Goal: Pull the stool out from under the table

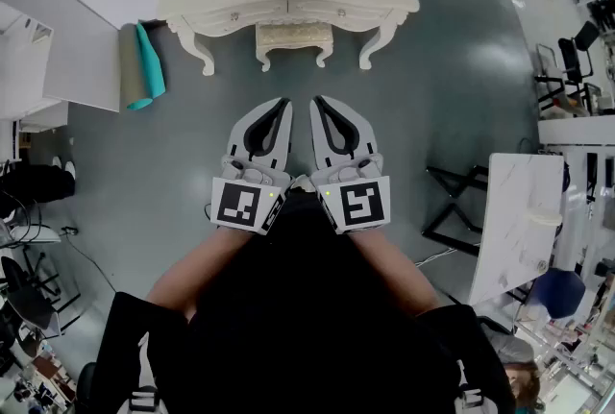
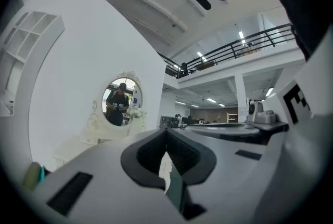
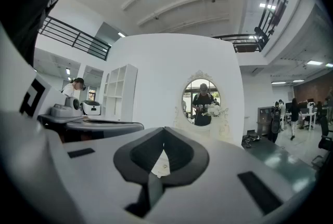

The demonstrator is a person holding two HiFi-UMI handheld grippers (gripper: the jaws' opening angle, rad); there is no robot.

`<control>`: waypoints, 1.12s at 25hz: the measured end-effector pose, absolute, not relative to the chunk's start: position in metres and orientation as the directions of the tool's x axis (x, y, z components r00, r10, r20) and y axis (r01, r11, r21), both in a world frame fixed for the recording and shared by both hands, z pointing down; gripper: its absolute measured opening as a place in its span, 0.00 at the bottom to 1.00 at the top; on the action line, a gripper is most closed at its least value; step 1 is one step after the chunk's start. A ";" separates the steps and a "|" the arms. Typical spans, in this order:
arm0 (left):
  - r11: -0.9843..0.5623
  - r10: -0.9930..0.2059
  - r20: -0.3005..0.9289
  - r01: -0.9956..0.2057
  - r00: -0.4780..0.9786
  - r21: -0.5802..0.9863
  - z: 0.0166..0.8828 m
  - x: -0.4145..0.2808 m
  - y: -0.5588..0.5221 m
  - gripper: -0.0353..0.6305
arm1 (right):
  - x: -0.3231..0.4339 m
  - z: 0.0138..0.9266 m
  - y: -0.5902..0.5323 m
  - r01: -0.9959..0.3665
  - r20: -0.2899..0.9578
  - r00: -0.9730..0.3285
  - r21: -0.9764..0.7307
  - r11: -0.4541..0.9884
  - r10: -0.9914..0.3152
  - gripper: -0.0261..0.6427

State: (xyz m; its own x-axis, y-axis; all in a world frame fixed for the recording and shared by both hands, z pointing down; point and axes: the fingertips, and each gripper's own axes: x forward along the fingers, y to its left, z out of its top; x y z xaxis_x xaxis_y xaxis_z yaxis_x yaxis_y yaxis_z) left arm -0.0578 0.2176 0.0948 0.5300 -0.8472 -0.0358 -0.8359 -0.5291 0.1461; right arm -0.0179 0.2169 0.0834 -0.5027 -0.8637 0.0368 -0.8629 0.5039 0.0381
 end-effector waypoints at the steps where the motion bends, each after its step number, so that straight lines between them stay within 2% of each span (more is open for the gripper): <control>1: -0.531 -0.846 -0.034 -0.835 0.532 0.143 0.096 -0.055 0.219 0.08 | -0.017 0.085 0.218 -0.862 0.038 -0.504 0.043 0.505 -0.863 0.07; 10: -0.545 -0.837 -0.043 -0.829 0.545 0.126 0.097 -0.046 0.222 0.07 | 0.012 0.081 0.226 -0.886 -0.010 -0.463 0.029 0.463 -0.886 0.07; 16: -0.474 -0.879 -0.005 -0.873 0.477 0.116 0.106 -0.070 0.222 0.08 | 0.050 0.098 0.227 -0.912 0.018 -0.409 0.021 0.409 -0.912 0.07; 22: -0.424 -0.902 0.033 -0.899 0.430 0.109 0.121 -0.097 0.207 0.08 | 0.047 0.117 0.216 -0.915 0.053 -0.404 -0.011 0.404 -0.913 0.07; 26: -0.425 -0.901 0.049 -0.899 0.432 0.107 0.134 -0.105 0.188 0.07 | 0.051 0.113 0.207 -0.915 -0.002 -0.402 -0.024 0.402 -0.916 0.07; 28: -0.445 -0.888 0.066 -0.886 0.456 0.134 0.144 -0.101 0.177 0.08 | 0.051 0.116 0.198 -0.918 0.011 -0.396 -0.016 0.396 -0.918 0.07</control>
